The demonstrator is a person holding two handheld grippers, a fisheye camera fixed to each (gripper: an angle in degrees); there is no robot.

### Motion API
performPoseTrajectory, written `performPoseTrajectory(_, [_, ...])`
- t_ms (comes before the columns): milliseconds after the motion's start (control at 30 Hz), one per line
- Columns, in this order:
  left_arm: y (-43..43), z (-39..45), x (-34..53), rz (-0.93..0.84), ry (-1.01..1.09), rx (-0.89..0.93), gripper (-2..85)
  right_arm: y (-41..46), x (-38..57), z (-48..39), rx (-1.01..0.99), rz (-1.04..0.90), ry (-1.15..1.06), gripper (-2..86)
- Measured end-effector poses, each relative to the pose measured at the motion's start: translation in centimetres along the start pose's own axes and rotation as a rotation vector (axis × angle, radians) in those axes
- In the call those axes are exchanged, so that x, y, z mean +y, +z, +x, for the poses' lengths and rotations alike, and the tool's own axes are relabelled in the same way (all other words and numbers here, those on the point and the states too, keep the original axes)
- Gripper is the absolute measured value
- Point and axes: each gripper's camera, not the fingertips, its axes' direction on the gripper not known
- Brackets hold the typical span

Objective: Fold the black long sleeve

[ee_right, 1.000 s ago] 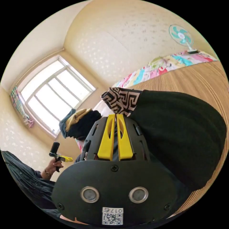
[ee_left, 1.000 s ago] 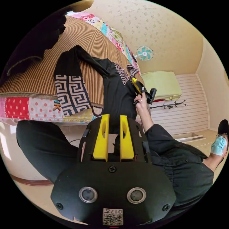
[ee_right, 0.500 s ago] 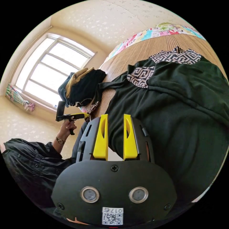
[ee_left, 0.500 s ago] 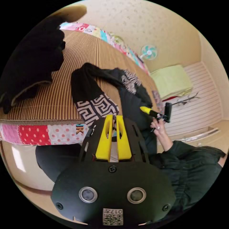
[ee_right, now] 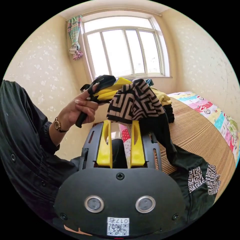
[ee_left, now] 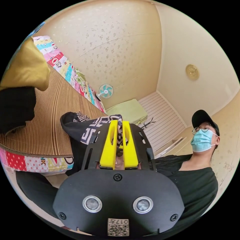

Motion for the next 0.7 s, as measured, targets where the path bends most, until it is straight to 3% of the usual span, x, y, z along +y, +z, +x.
performPoseTrajectory(67, [-0.1,1.2,-0.3,0.004,0.047,0.006,5.5,-4.7,-0.9,1.9,0.109,0.183,0.075,4.1])
performPoseTrajectory(200, [-0.8,2.2,1.1,0.03,0.098,-0.055,7.7,-14.7,-1.4,8.9,0.264,0.373,0.214,2.7])
performPoseTrajectory(267, [-0.2,1.2,2.2,0.013,0.062,-0.12,7.7,-21.9,1.9,15.2,0.435,0.513,0.448,2.3])
performPoseTrajectory(433, [4.4,-4.9,6.4,-0.055,-0.098,-0.063,7.8,-28.8,18.6,26.0,0.785,0.423,1.031,3.4])
performPoseTrajectory(533, [8.3,-8.2,8.4,-0.153,-0.18,-0.1,8.5,-29.8,31.1,29.1,0.755,0.284,1.353,7.6])
performPoseTrajectory(600, [10.9,-10.0,9.3,-0.218,-0.206,-0.14,9.5,-30.6,35.7,28.1,0.637,0.325,1.39,10.0])
performPoseTrajectory(700, [15.9,-12.2,10.1,-0.324,-0.175,-0.253,9.8,-31.4,37.8,24.9,0.642,0.31,1.301,9.9])
